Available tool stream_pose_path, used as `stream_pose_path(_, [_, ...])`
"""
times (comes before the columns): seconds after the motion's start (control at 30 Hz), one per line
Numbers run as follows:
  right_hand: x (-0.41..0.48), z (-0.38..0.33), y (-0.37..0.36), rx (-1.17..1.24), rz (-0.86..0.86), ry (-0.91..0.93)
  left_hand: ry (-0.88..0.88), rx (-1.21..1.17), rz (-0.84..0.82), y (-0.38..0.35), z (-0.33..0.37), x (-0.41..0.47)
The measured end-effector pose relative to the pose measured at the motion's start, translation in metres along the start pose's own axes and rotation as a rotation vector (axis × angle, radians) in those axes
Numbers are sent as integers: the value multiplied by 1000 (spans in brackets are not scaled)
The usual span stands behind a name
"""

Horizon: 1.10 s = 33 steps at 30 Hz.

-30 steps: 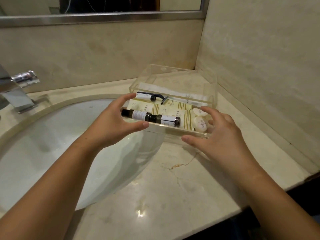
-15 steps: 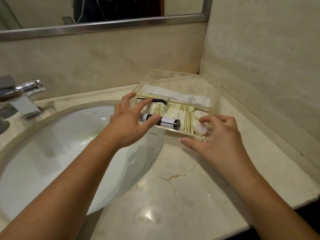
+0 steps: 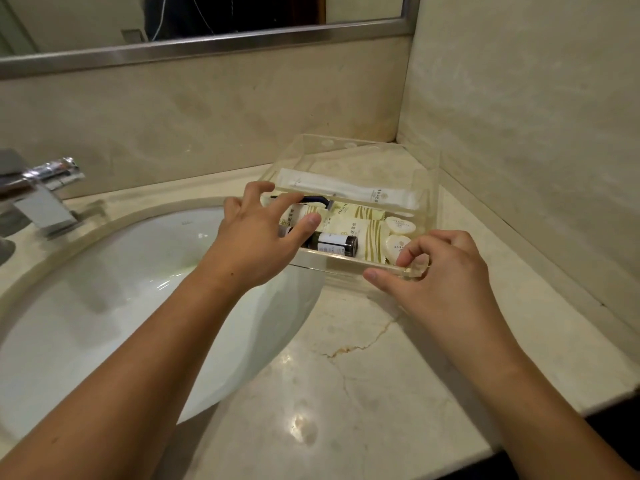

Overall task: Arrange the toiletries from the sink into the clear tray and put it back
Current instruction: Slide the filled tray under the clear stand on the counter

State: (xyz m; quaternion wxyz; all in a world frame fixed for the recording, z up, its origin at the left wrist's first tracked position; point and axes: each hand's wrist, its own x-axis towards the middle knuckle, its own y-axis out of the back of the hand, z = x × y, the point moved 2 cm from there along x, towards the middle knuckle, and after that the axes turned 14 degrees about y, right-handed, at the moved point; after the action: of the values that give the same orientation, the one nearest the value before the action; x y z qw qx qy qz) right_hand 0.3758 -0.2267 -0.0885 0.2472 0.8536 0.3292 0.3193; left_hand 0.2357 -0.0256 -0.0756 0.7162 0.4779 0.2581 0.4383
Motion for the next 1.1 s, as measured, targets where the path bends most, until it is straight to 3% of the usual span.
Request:
stream_pose_path(0.57, [14,-2,-3,-52,14,-18,-131,-69,14,-3,-18,13])
stream_pose_path(0.73, [16,1,-4,-90,8,-41,-171,28,-8,-6,-15,15])
stream_pose_path(0.97, [25,5,-5,-138,14,-52,-109,-300,-60,1,-37,32])
stream_pose_path(1.1, [30,4,-5,-148,27,-51,-27,-357,-70,-2,-49,42])
